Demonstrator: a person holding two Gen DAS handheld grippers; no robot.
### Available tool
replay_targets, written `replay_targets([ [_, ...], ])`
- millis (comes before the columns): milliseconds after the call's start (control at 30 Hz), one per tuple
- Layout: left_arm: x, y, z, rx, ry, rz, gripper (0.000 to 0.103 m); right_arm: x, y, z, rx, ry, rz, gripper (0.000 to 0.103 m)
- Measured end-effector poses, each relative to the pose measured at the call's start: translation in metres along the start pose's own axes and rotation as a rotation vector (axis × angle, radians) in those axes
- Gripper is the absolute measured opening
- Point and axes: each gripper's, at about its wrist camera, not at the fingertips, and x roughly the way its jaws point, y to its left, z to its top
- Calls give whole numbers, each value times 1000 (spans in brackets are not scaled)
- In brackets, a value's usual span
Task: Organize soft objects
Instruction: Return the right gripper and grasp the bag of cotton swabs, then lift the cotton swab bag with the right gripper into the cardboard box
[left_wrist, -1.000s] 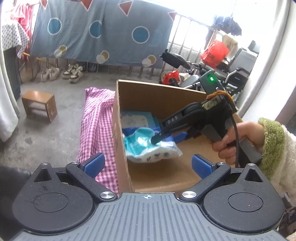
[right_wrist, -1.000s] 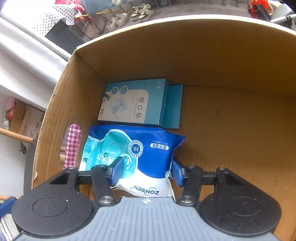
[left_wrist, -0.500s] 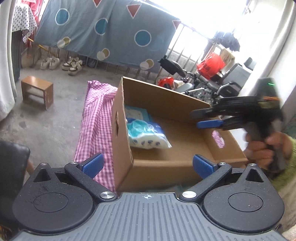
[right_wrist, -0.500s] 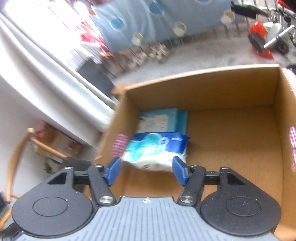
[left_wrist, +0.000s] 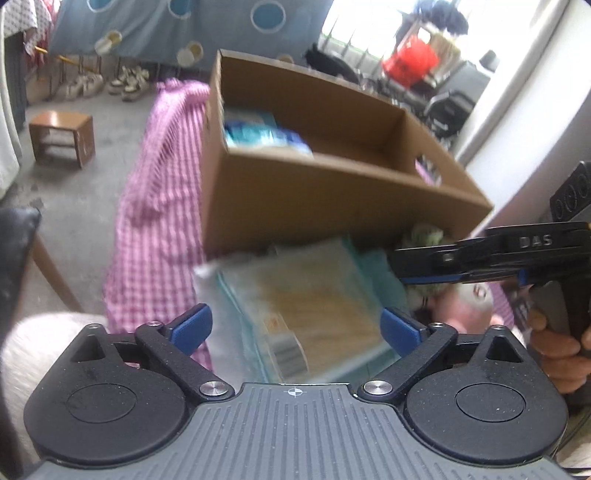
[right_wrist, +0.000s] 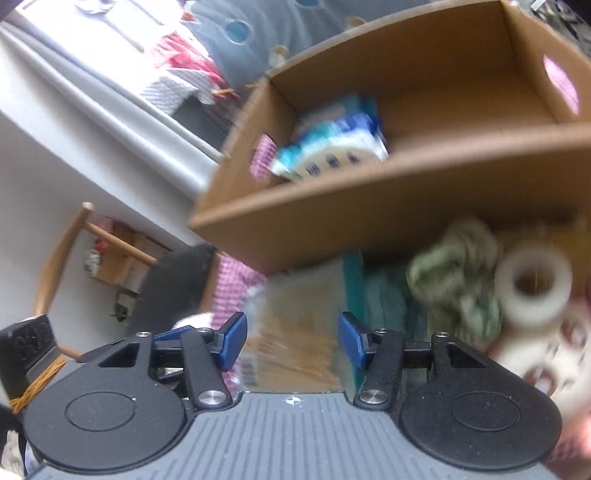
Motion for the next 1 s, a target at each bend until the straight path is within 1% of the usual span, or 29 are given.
replay_targets([
  [33,6,-1,-4,3,16,-3,86,5,-2,-3,7,2,-24,56],
  [100,16,-3,-9,9,54,-9,78,12,-5,-6,9,4,-63,56],
  [200,30,-5,-15,24,103,-7,74,22,-7,-7,8,13,-90,54],
  [300,37,-4,-18,17,126,-34,71,32,-8,-6,13,30,-97,51],
  [433,42,-3,-21,22,125,-40,71,40,-10,-8,24,43,-97,50],
  [533,41,-1,-21,11,126,-54,71,37,-6,-8,20,40,-75,48],
  [600,40,-2,-19,11,125,-62,71,34,0,-8,-1,30,-78,49],
  [667,36,-3,-18,18,114,-67,71,35,4,-6,-6,29,-80,48],
  [800,32,-6,-14,27,98,-63,71,33,6,-6,-4,21,-73,43],
  [1000,13,-11,-7,40,53,-52,71,15,10,-6,2,-9,-21,41],
])
